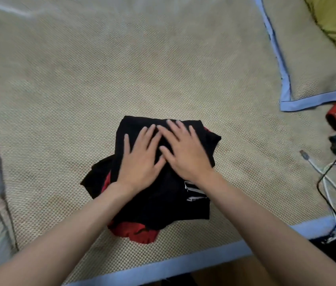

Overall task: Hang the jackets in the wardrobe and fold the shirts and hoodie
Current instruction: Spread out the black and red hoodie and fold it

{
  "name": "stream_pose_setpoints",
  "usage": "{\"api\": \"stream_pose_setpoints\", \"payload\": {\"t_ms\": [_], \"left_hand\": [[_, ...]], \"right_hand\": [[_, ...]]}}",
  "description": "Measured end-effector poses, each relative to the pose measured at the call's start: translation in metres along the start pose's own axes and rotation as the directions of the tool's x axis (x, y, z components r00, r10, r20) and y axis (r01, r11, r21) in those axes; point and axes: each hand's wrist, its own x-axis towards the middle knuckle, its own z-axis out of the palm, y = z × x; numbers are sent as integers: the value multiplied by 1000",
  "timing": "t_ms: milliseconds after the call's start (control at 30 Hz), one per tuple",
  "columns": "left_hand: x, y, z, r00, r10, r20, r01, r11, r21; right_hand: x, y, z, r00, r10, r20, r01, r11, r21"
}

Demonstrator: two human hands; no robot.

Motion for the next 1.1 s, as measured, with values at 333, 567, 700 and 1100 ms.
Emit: {"api": "stream_pose_setpoints", "payload": {"t_ms": [333,567,700,1100], "left_hand": [[-28,-88,28,949,-313,26,314,945,-87],[-22,-47,-3,811,-525,260,554,543,-631],[-20,-36,-20,726,-366,582,678,241,-694],[-42,88,-154,802,-115,586,594,252,-764]], "right_hand": [[-27,72,47,884,461,84,-453,886,-97],[-37,35,40,534,840,100,-742,409,530],[-49,32,36,553,746,371,-664,126,737],[-137,44,-156,690,556,463,-444,-181,878]]}}
